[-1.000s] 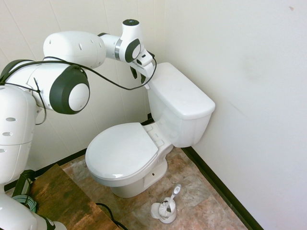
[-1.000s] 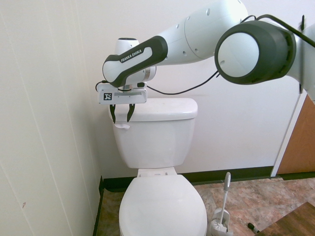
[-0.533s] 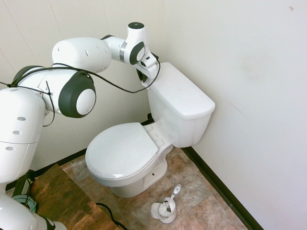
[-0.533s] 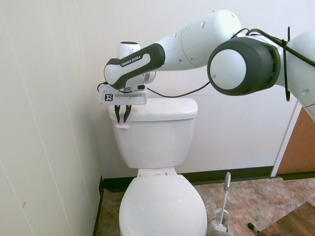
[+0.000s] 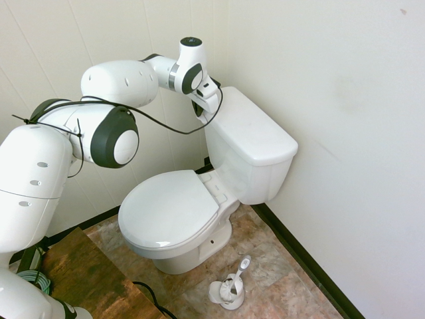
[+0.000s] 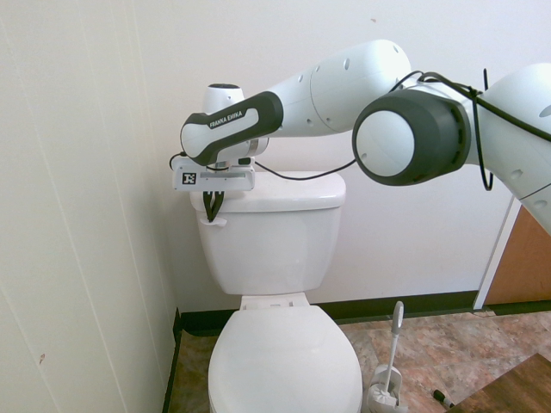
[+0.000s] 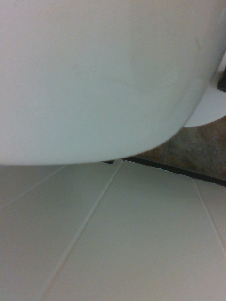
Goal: Flush the toilet
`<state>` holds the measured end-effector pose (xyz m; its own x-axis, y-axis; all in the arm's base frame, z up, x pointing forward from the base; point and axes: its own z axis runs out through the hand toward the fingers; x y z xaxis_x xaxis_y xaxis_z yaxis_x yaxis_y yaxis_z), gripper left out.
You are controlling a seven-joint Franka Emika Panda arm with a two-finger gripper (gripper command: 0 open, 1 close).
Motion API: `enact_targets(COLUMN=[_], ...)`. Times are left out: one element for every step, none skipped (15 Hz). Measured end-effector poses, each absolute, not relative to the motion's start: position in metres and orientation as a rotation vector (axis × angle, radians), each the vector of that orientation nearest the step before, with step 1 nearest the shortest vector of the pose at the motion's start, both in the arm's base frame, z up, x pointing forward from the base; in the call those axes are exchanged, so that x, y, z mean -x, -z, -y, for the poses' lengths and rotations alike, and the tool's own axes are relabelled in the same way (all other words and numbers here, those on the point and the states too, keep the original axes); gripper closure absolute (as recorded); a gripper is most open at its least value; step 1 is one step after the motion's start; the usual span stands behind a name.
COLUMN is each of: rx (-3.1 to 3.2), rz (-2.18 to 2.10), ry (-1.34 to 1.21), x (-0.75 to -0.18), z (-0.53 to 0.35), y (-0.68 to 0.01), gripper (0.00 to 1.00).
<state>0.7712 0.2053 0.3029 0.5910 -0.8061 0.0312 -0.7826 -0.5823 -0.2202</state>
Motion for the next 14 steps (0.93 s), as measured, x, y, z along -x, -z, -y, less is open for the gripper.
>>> enact_targets(rx=[2.637, 2.639, 2.642, 2.645, 2.647, 2.649, 2.649, 2.649, 2.649, 2.649, 2.649, 2.648, 2.648, 2.646], rz=[-1.328, -1.326, -1.325, -1.325, -1.325, -1.327, -1.329, -1.331, -1.333, -1.334, -1.335, -1.336, -1.337, -1.339], ry=[0.188, 0.185, 0.182, 0.179, 0.176, 0.175, 0.174, 0.173, 0.174, 0.174, 0.174, 0.172, 0.171, 0.169], x=[-0.771, -0.771, -0.770, -0.770, -0.770, -0.770, -0.770, -0.770, -0.770, -0.770, -0.770, -0.770, -0.771, -0.771], z=[-0.206, -0.208, -0.209, -0.210, -0.211, -0.210, -0.210, -0.210, -0.210, -0.209, -0.209, -0.209, -0.209, -0.209], y=[-0.301, -0.300, -0.297, -0.295, -0.292, -0.290, -0.289, -0.288, -0.288, -0.288, -0.288, -0.287, -0.287, -0.287], gripper=[1.00, 1.00, 1.00, 1.00, 1.00, 1.00, 1.00, 1.00, 1.00, 1.00, 1.00, 1.00, 1.00, 1.00])
